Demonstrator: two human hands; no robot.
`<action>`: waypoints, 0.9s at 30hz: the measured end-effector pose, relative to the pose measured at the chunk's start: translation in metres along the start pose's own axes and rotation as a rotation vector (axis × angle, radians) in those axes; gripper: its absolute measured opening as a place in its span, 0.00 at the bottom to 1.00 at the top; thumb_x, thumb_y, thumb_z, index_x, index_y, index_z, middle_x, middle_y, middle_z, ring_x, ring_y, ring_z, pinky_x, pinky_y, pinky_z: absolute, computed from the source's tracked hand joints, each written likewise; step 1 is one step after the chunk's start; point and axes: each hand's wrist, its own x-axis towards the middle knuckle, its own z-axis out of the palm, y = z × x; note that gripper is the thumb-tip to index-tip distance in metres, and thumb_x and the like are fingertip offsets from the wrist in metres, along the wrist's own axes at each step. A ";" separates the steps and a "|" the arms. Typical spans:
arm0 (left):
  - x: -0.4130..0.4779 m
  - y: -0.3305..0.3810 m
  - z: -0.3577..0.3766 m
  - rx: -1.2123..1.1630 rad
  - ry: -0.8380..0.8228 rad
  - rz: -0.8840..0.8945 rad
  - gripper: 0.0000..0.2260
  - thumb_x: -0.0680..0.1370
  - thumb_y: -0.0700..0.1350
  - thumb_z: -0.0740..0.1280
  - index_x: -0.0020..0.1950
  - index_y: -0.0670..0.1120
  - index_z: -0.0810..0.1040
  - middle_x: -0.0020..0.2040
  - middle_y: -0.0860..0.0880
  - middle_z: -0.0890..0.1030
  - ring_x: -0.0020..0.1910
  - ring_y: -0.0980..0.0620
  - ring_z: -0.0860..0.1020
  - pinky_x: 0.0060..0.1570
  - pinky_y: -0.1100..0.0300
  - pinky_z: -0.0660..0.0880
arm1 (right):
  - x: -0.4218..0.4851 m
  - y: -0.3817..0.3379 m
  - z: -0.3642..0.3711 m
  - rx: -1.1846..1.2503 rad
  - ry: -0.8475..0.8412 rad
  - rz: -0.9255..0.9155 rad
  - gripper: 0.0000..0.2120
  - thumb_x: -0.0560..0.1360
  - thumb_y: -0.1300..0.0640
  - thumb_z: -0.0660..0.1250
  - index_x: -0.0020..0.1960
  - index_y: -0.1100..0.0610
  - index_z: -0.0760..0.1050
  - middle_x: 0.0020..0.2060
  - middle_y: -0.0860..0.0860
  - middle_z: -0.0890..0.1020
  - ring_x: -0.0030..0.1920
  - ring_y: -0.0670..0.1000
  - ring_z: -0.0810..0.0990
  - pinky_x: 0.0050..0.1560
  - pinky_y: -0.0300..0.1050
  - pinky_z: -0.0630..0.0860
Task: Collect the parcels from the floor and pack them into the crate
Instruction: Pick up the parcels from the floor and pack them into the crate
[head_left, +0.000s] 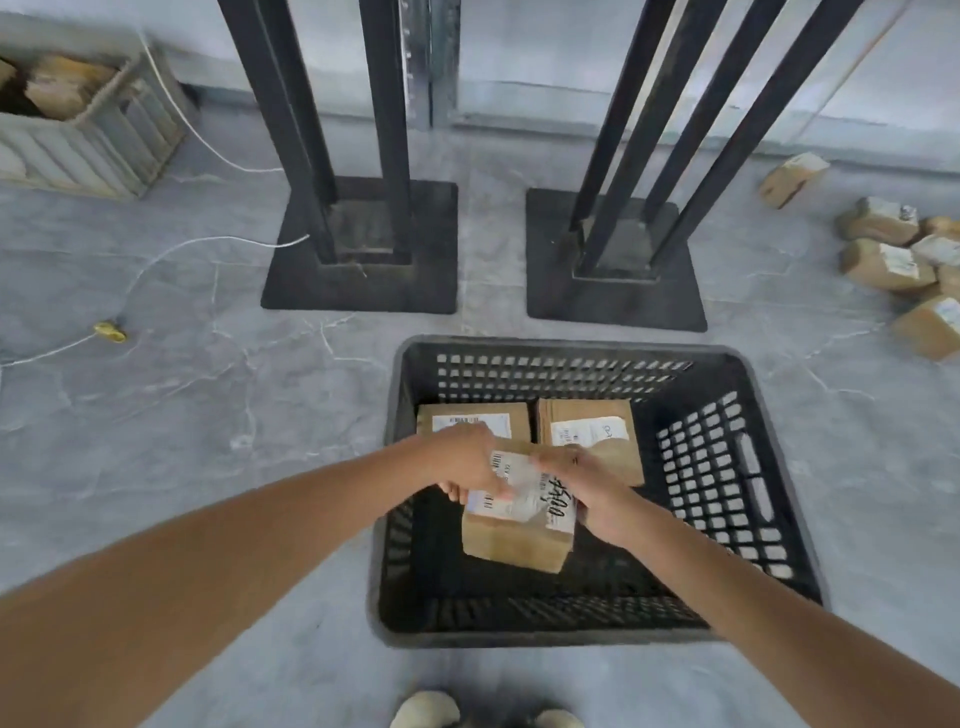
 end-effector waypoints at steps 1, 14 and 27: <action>0.026 -0.011 0.007 0.048 0.005 -0.030 0.25 0.73 0.54 0.71 0.59 0.36 0.73 0.37 0.46 0.82 0.27 0.56 0.80 0.27 0.65 0.76 | 0.030 0.014 0.007 -0.044 -0.035 0.021 0.09 0.76 0.56 0.68 0.54 0.58 0.73 0.54 0.56 0.80 0.56 0.57 0.78 0.58 0.54 0.75; 0.134 -0.063 0.104 0.965 -0.127 -0.226 0.19 0.78 0.56 0.61 0.61 0.43 0.73 0.43 0.48 0.80 0.44 0.50 0.79 0.48 0.58 0.76 | 0.170 0.156 0.072 -0.242 0.122 -0.279 0.21 0.68 0.55 0.76 0.49 0.56 0.65 0.46 0.51 0.73 0.46 0.49 0.72 0.30 0.33 0.62; 0.113 -0.045 0.090 0.814 -0.131 -0.178 0.17 0.81 0.49 0.58 0.64 0.40 0.71 0.48 0.45 0.77 0.43 0.51 0.75 0.44 0.59 0.73 | 0.130 0.087 0.054 -0.658 0.091 -0.335 0.06 0.76 0.61 0.64 0.52 0.62 0.73 0.48 0.55 0.79 0.50 0.52 0.78 0.48 0.43 0.78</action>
